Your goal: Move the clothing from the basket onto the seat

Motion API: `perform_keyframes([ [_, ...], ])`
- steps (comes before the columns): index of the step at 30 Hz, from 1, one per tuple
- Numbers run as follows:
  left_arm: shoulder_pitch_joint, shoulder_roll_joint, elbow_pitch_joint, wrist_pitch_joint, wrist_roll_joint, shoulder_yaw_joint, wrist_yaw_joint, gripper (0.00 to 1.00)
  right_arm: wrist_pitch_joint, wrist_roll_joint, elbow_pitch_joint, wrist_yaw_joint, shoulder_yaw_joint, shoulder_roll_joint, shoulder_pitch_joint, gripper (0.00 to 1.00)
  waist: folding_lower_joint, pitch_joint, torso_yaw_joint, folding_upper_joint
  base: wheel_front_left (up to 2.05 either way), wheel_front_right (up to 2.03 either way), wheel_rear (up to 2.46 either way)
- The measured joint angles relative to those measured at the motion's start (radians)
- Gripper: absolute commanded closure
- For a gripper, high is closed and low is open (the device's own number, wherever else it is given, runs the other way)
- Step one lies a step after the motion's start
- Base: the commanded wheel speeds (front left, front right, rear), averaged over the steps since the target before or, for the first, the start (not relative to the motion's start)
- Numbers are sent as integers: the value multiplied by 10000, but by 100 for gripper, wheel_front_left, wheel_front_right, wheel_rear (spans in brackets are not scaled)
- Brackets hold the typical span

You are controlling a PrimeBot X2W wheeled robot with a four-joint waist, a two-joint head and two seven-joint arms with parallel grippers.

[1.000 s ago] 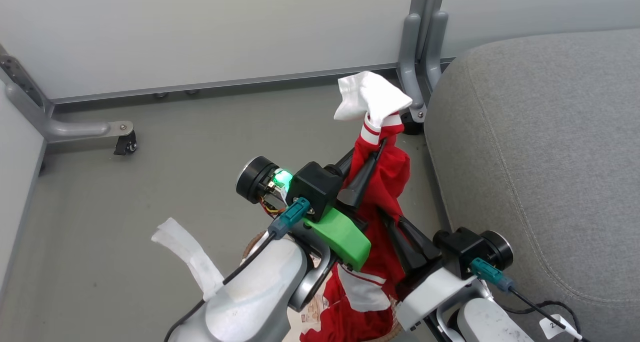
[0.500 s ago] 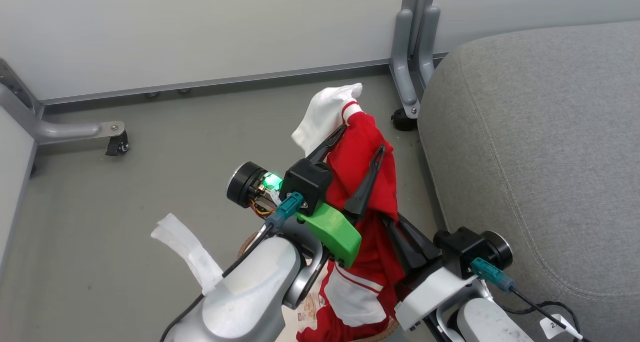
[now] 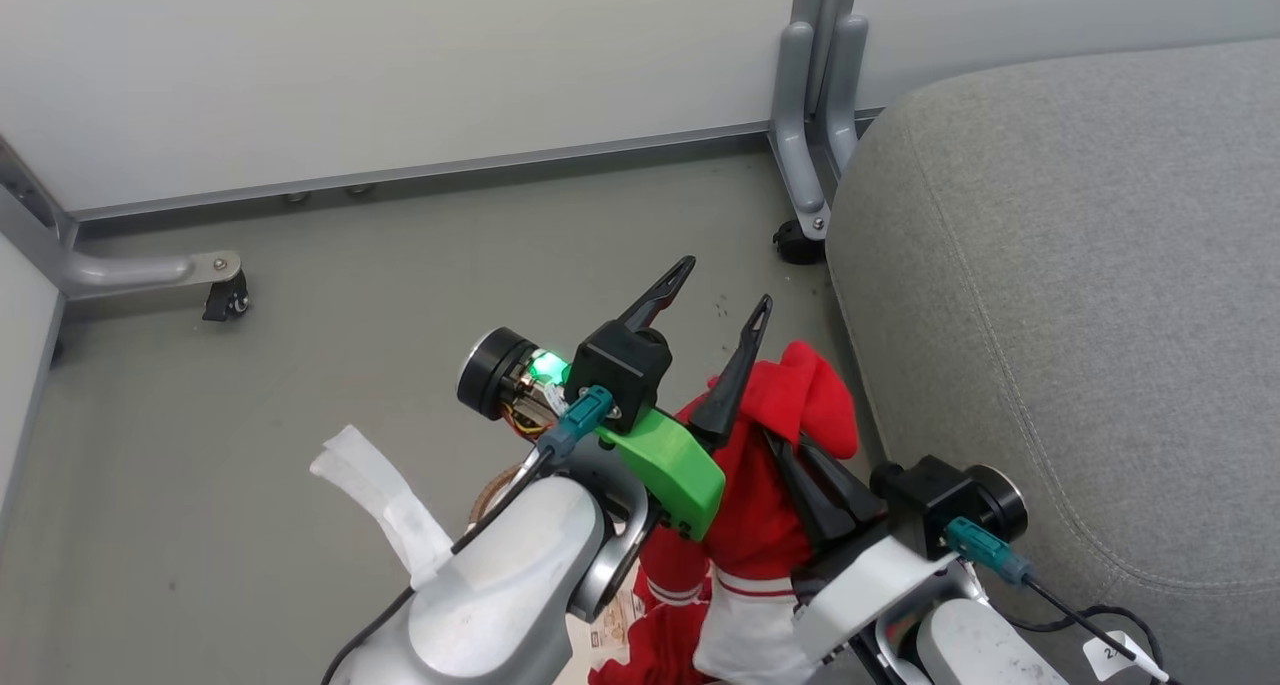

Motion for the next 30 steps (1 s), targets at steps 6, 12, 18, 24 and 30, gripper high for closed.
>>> perform_keyframes([
  [6,24,88,19,-17,-82,-12,4,0,0,-19,-104,0,-165,-25,85,100,0,68,-120,0,0,0,0],
  [12,325,451,-165,-314,-186,215,107,0,0,-150,-355,0,-418,-36,61,100,0,248,-448,0,0,0,0],
  [18,882,1083,-606,-886,-385,610,155,0,0,-341,-1047,0,-834,-13,-82,100,0,550,-1075,0,0,0,0],
  [24,1318,1954,-1262,-1292,138,1287,520,0,0,-420,-2527,0,-1758,153,-82,100,0,1078,-2012,0,0,0,0],
  [30,1963,2403,-2468,-1337,794,2263,665,0,0,-441,-3350,0,-2236,280,167,100,0,1622,-2870,0,0,0,0],
])
